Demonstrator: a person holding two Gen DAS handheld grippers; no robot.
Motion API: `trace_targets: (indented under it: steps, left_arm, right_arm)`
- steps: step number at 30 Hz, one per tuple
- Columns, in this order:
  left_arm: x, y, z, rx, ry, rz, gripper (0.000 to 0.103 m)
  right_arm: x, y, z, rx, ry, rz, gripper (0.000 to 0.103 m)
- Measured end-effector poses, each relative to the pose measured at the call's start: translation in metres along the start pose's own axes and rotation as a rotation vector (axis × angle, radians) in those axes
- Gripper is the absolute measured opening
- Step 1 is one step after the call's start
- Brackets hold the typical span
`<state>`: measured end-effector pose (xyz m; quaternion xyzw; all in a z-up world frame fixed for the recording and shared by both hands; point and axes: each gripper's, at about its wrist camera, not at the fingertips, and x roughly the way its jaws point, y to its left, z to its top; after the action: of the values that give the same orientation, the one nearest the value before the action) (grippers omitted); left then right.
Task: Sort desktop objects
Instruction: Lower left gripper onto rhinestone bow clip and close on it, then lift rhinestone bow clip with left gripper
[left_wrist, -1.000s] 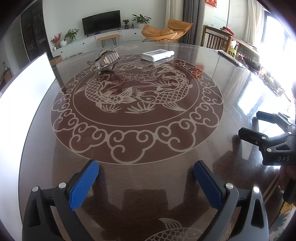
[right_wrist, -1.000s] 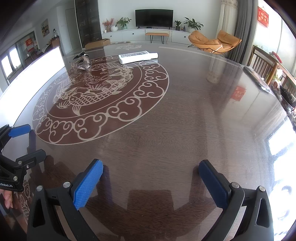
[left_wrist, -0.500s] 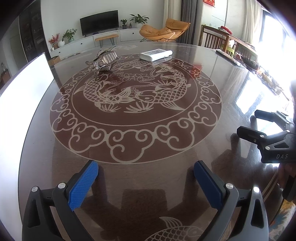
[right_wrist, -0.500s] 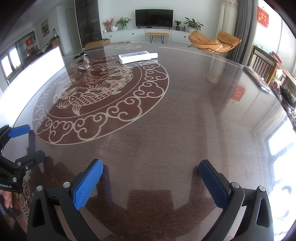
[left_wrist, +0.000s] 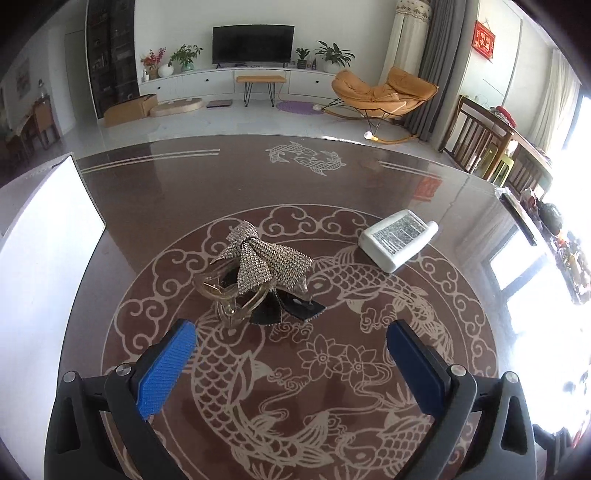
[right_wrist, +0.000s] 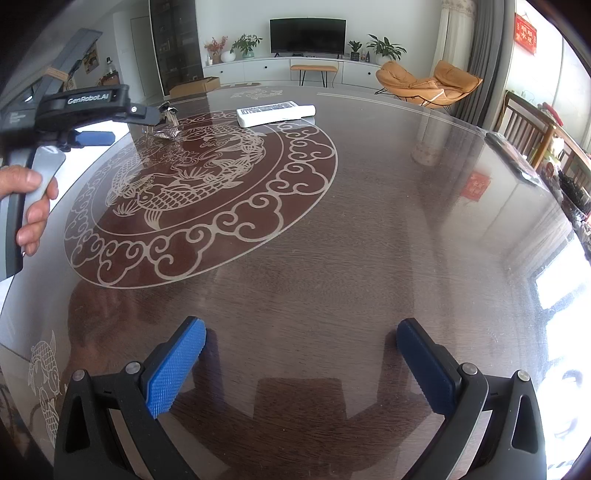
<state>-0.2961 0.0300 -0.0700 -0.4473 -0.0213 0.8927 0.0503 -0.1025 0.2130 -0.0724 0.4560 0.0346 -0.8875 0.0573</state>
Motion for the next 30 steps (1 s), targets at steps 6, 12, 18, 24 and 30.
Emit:
trace_targets:
  steps: [6,12,18,24,30]
  left_arm:
    - [0.049,0.015,0.028,-0.103,0.002,0.101,0.103]
    - [0.058,0.015,0.029,0.008,-0.030,0.061,0.067]
    - [0.022,0.011,-0.015,0.133,-0.034,-0.016,0.066]
    - [-0.041,0.020,-0.091,0.276,-0.015,-0.041,0.067]
    - [-0.058,0.043,-0.116,0.230,-0.030,-0.030,0.067]
  right_arm:
    - [0.000,0.000,0.000,0.000,0.000,0.000,0.103]
    - [0.000,0.000,0.000,0.000,0.000,0.000,0.103]
    - [0.000,0.000,0.000,0.001,0.000,0.000,0.103]
    - [0.000,0.000,0.000,0.001,0.000,-0.001,0.103]
    - [0.000,0.000,0.000,0.001,0.000,-0.001,0.103]
